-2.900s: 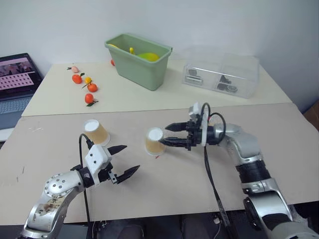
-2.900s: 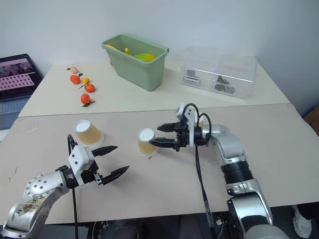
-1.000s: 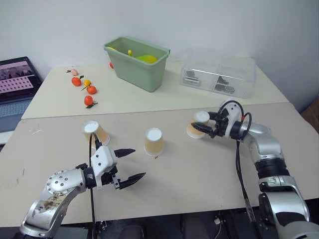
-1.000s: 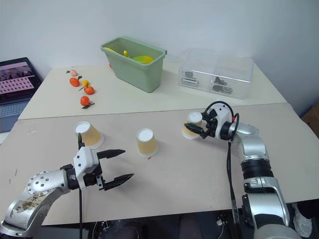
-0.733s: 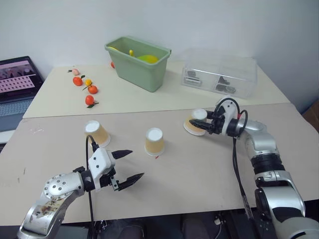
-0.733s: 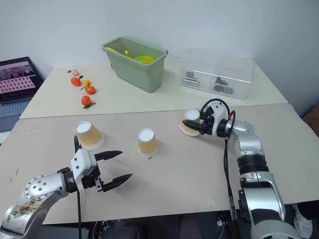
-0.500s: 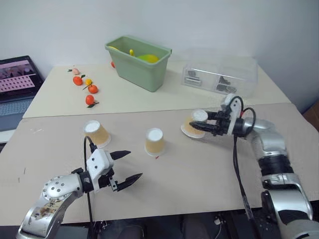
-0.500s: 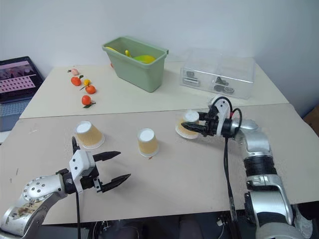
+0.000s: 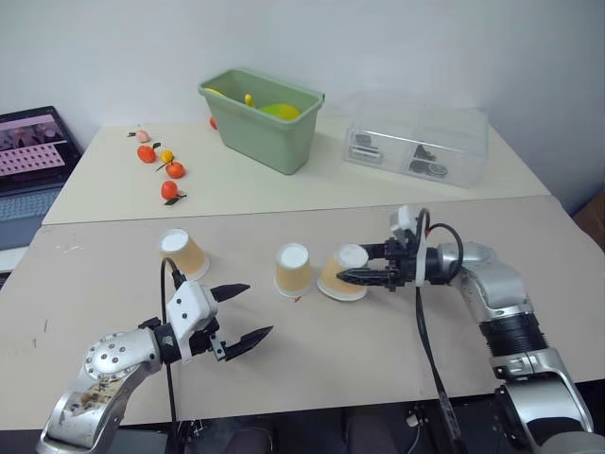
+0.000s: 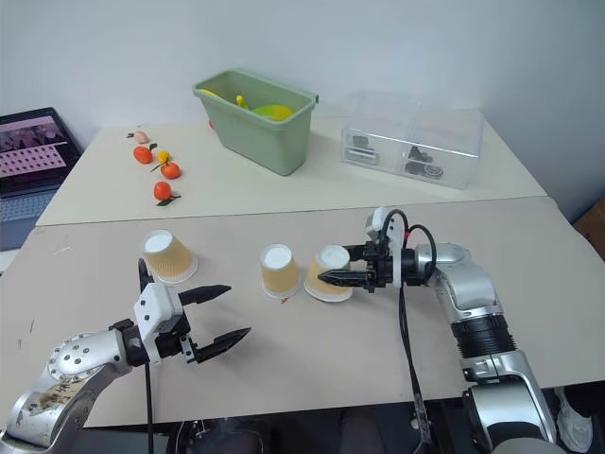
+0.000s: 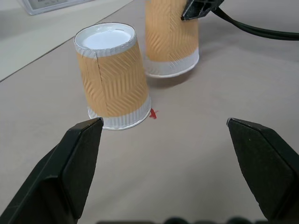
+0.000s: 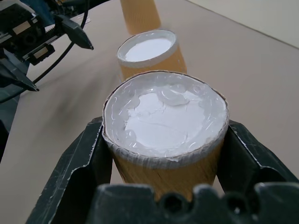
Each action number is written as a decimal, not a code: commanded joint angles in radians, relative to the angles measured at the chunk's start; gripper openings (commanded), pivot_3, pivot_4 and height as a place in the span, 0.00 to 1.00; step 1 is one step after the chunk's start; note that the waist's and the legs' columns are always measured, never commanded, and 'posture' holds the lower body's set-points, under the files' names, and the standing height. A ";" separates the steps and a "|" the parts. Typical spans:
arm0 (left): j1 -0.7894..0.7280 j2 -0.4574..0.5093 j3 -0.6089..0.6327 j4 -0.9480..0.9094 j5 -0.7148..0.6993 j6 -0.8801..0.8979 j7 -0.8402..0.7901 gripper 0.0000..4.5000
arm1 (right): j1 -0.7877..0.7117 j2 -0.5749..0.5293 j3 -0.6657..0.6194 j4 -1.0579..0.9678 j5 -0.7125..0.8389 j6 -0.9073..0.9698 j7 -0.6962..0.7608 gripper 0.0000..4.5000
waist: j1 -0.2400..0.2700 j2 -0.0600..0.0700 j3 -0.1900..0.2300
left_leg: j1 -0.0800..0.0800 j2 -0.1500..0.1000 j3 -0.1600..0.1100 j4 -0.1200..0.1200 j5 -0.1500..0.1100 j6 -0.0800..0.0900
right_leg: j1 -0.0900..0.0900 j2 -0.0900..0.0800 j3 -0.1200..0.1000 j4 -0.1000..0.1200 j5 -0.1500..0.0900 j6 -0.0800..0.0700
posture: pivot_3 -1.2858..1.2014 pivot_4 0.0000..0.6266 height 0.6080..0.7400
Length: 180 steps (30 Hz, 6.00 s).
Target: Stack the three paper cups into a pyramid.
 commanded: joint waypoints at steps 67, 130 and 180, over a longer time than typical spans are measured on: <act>-0.048 -0.028 0.000 -0.017 -0.033 0.008 0.039 1.00 | -0.183 0.029 -0.036 0.184 -0.007 0.005 0.159 0.98 | -0.005 0.001 0.000 | -0.010 0.009 0.000 0.000 -0.001 -0.003 | -0.014 0.010 0.001 0.001 0.003 -0.006 | 0.52 0.24 1.00; -0.009 -0.060 0.070 -0.020 -0.107 0.065 0.043 1.00 | 0.194 -0.128 -0.059 -0.331 0.025 0.110 -0.255 0.24 | 0.023 0.000 0.000 | -0.011 0.011 0.002 0.010 -0.003 -0.003 | -0.010 0.013 0.001 0.001 0.004 -0.007 | 0.52 0.24 1.00; 0.065 -0.162 0.265 0.049 -0.141 0.049 0.259 1.00 | 0.058 -0.176 -0.136 -0.147 0.057 0.008 -0.048 0.24 | 0.022 0.000 0.000 | -0.011 0.012 0.003 0.009 -0.003 -0.003 | -0.010 0.014 0.001 0.001 0.004 -0.007 | 0.52 0.24 1.00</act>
